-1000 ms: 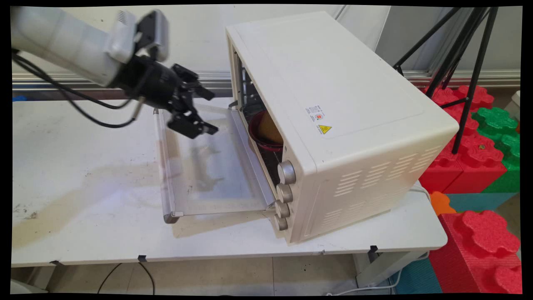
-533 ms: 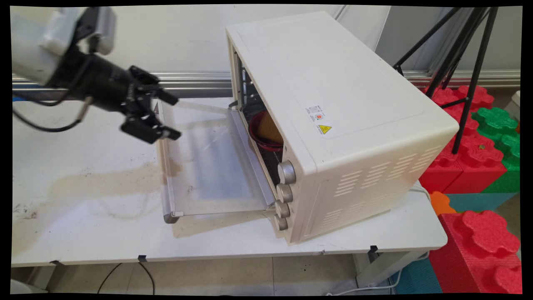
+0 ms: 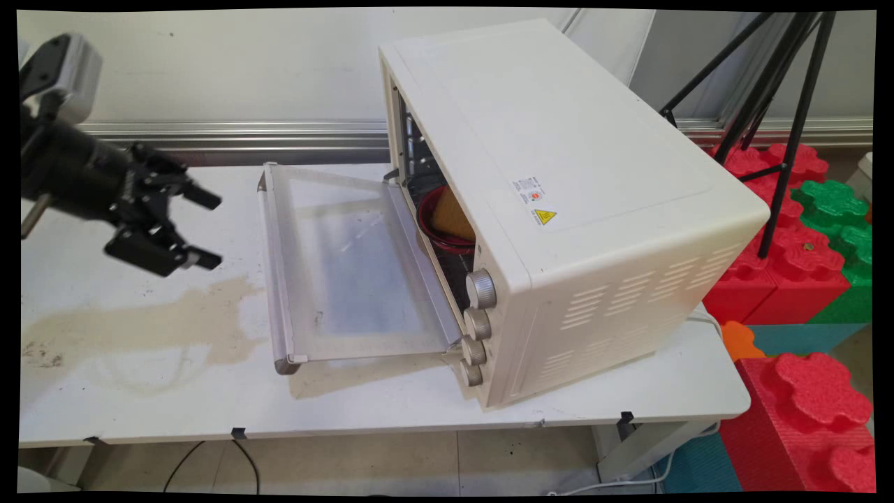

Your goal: Close the oven

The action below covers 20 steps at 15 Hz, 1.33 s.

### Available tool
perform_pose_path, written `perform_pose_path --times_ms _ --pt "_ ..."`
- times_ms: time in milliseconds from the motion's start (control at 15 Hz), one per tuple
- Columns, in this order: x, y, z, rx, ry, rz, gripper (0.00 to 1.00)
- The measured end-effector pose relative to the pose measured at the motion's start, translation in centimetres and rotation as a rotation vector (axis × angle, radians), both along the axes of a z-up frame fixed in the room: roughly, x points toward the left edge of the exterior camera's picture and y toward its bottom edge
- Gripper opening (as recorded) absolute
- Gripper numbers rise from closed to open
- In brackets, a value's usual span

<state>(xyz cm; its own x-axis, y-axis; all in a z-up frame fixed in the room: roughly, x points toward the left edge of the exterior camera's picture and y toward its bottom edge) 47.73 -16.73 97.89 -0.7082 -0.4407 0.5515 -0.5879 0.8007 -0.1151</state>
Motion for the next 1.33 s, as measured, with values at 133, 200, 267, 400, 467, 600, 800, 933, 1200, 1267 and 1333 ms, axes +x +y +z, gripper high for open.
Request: perform_pose_path --times_ms 133,200,267,400,467,600,800,933,1200,1267,1333 --pt "0.6 0.6 -0.4 0.014 -0.013 0.007 1.0" --pt "0.9 0.9 -0.7 0.022 -0.021 0.012 1.0" --pt "1.3 1.1 -1.2 0.032 -0.031 0.016 1.0" --pt "1.7 1.3 -2.2 0.045 -0.047 0.024 1.0" --pt "1.9 1.3 -2.9 0.052 -0.057 0.028 1.0" --pt "2.0 1.1 -4.2 0.059 -0.073 0.034 1.0" --pt "2.0 0.4 -6.3 0.069 -0.1 0.035 1.0" --pt "2.0 -0.3 -7.8 0.075 -0.12 0.033 1.0" --pt "1.8 -1.1 -10.0 0.074 -0.138 0.031 1.0" --pt "1.7 -1.2 -10.3 0.073 -0.139 0.031 1.0" --pt "1.6 -1.4 -10.8 0.071 -0.141 0.032 1.0"
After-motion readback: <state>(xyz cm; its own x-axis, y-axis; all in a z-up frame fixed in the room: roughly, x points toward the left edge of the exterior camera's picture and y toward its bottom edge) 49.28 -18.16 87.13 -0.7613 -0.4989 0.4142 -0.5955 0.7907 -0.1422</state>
